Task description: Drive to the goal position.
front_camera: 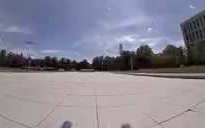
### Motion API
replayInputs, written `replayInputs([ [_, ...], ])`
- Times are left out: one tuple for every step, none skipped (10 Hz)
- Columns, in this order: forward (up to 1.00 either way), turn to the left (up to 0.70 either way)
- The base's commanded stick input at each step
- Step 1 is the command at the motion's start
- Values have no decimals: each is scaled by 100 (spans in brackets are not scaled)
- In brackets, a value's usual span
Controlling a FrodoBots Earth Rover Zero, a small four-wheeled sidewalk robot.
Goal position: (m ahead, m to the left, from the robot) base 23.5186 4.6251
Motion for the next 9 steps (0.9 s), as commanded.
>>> replayInputs([
  [70,0],
  [70,0],
  [70,0],
  [70,0],
  [70,0],
  [70,0],
  [70,0],
  [70,0],
  [70,0],
])
